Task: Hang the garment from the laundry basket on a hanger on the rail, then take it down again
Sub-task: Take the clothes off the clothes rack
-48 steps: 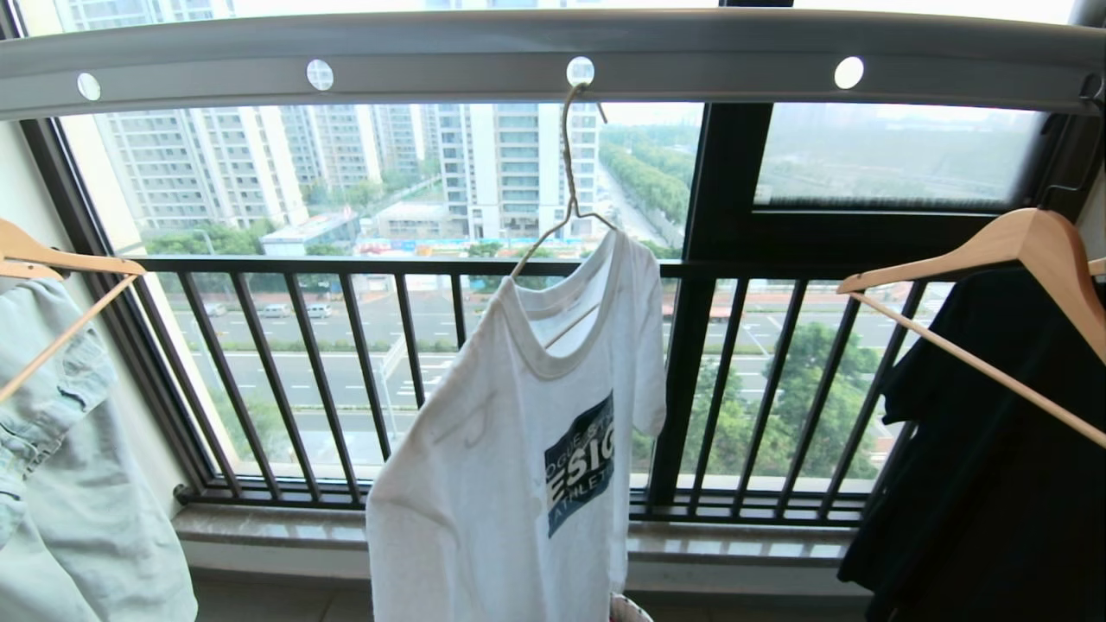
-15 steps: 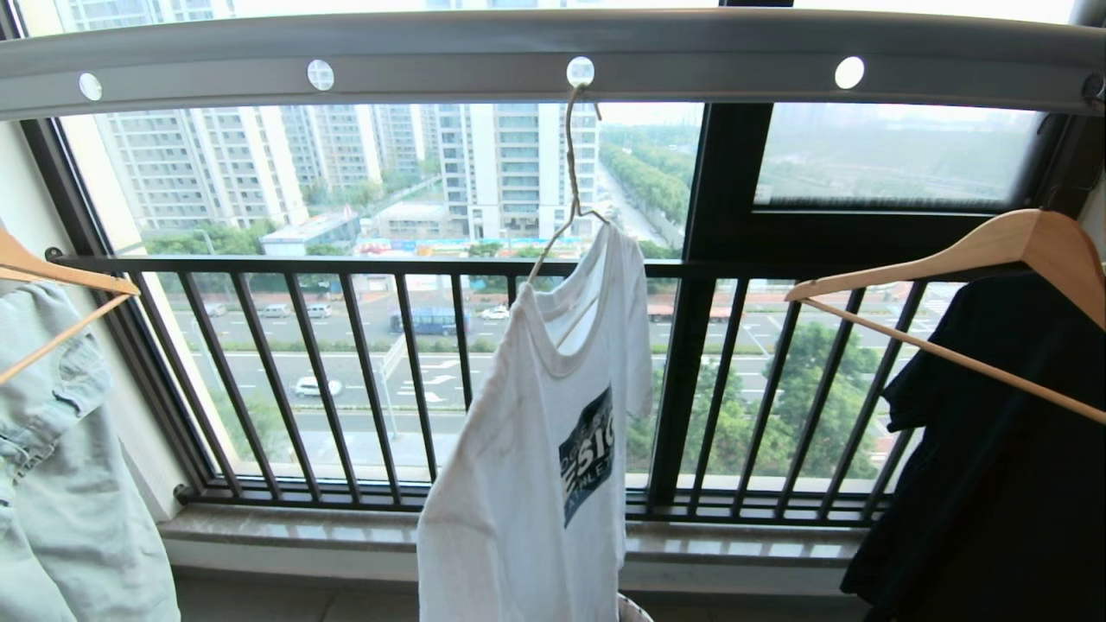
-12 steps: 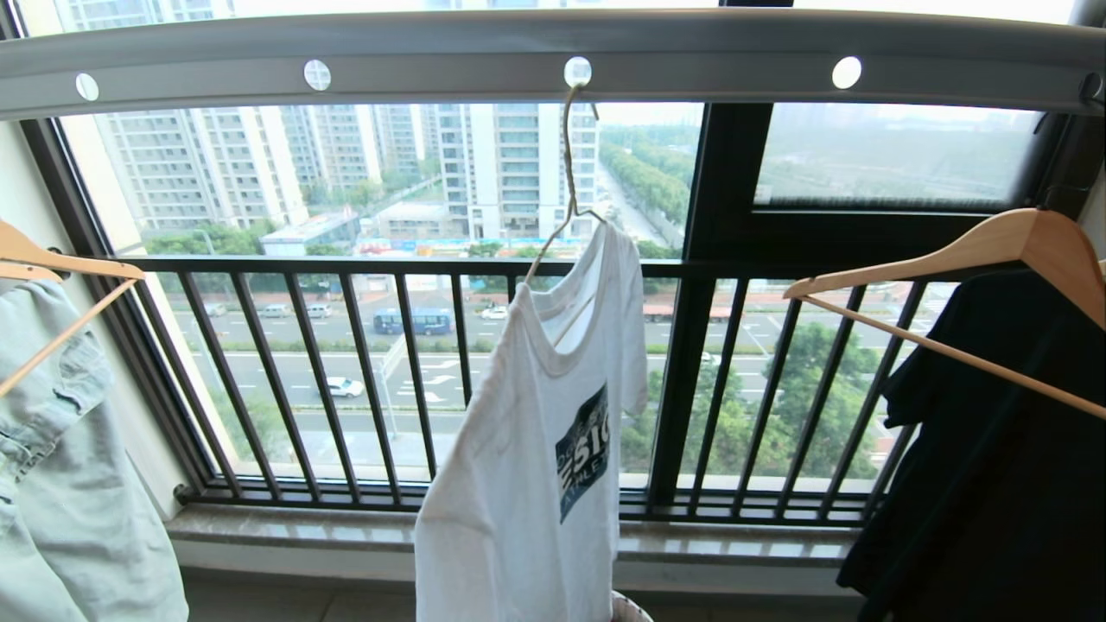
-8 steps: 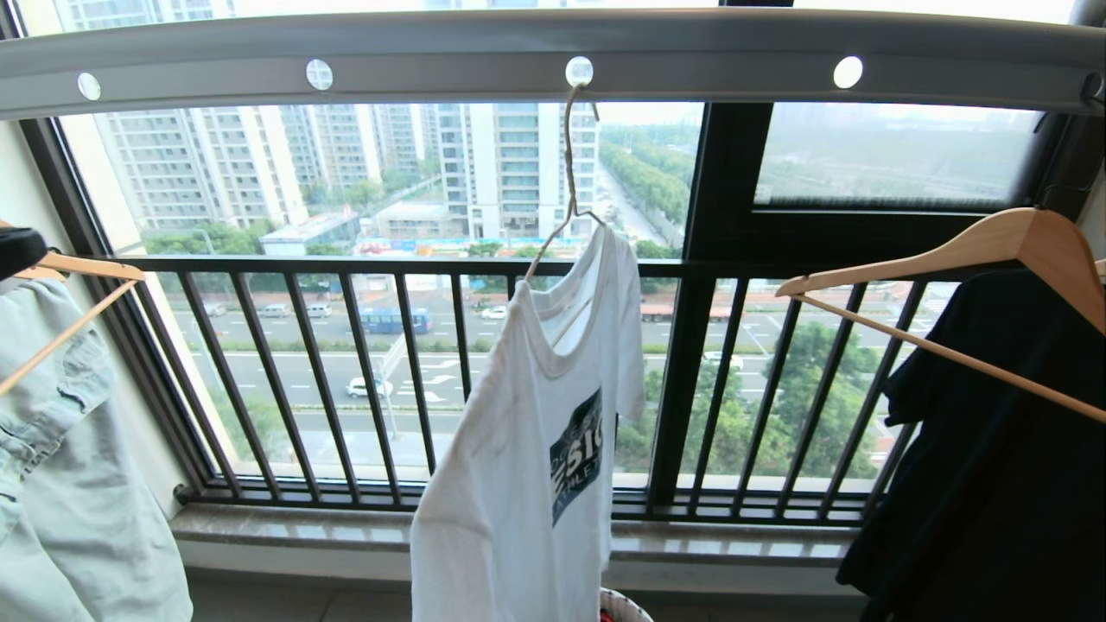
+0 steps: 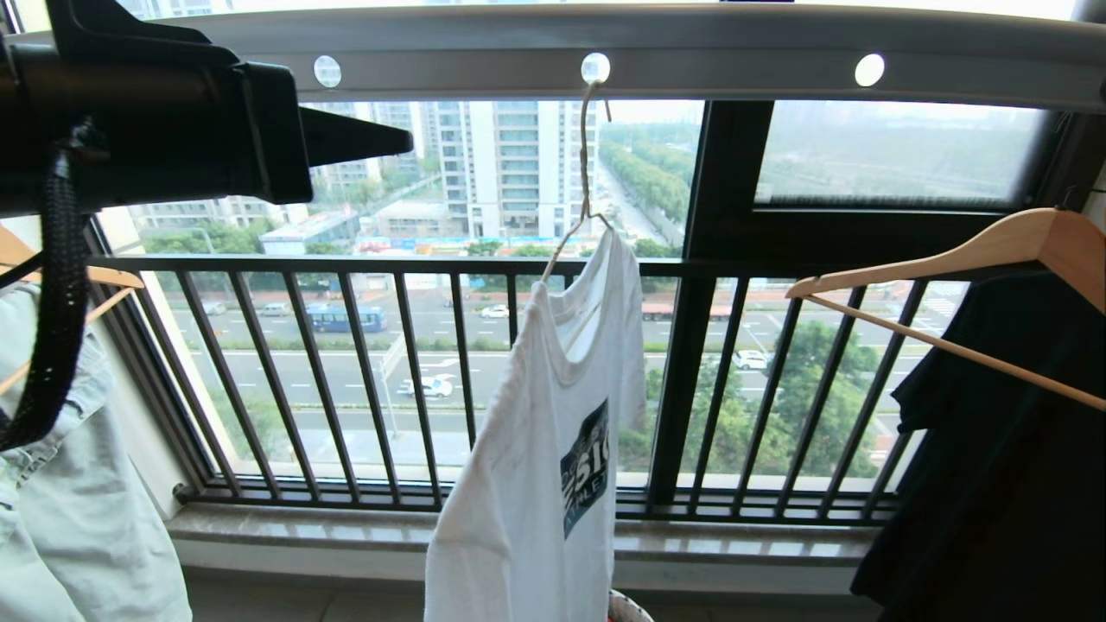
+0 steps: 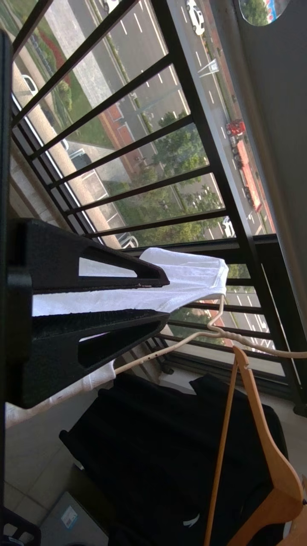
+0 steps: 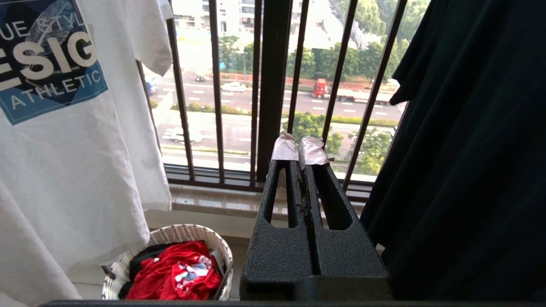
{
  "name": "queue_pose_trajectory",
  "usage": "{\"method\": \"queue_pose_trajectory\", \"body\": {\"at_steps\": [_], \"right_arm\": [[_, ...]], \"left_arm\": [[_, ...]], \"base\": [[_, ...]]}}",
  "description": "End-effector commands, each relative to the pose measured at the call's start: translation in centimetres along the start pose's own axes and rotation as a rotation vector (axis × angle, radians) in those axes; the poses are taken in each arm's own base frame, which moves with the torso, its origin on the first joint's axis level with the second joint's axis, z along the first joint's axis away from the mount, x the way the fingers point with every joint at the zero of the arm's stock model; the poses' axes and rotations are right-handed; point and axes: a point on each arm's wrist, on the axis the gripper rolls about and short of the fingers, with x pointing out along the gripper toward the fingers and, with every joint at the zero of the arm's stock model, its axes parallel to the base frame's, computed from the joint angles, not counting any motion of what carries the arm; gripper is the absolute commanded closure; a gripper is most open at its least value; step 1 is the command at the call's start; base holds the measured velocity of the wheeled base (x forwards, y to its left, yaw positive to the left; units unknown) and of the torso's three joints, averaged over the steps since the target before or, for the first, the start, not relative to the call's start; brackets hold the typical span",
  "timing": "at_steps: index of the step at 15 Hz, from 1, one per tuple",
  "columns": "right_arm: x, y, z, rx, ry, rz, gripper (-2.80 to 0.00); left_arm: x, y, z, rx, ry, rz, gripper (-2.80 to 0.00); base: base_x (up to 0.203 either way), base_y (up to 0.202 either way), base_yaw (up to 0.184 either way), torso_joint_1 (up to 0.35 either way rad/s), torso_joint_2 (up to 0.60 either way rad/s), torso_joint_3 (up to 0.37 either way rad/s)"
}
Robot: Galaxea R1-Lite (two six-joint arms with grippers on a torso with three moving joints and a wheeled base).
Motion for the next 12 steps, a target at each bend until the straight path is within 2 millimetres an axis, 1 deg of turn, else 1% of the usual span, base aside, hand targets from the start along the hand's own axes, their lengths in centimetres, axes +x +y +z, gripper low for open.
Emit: {"method": "queue_pose_trajectory", "body": {"at_steps": [1,3,5,7,10,12], "right_arm": [[0.0,0.0,0.0,0.000,0.000,0.001,0.00],[0.0,0.0,0.0,0.000,0.000,0.001,0.00],[0.0,0.0,0.0,0.000,0.001,0.001,0.00],[0.0,0.0,0.0,0.000,0.000,0.001,0.00],[0.0,0.0,0.0,0.000,0.000,0.001,0.00],[0.0,0.0,0.0,0.000,0.001,0.001,0.00]], "left_arm": [[3.0,-0.5,-0.5,-0.024,0.080,-0.056,-2.80],[3.0,-1.7,-0.1,-0.029,0.114,-0.103,-2.80],[3.9,-3.0,-0.3,-0.029,0.131,-0.158,-2.80],[5.0,-3.8,-0.7,-0.029,0.151,-0.182,-2.80],[7.5,-4.3,-2.0,-0.026,0.192,-0.129,-2.80],[9.5,-4.2,-2.3,-0.012,0.162,-0.041,-2.80]], "base": [[0.000,0.000,0.000,0.000,0.00,0.000],[0.000,0.000,0.000,0.000,0.00,0.000],[0.000,0.000,0.000,0.000,0.00,0.000],[0.000,0.000,0.000,0.000,0.00,0.000],[0.000,0.000,0.000,0.000,0.00,0.000],[0.000,0.000,0.000,0.000,0.00,0.000]]}}
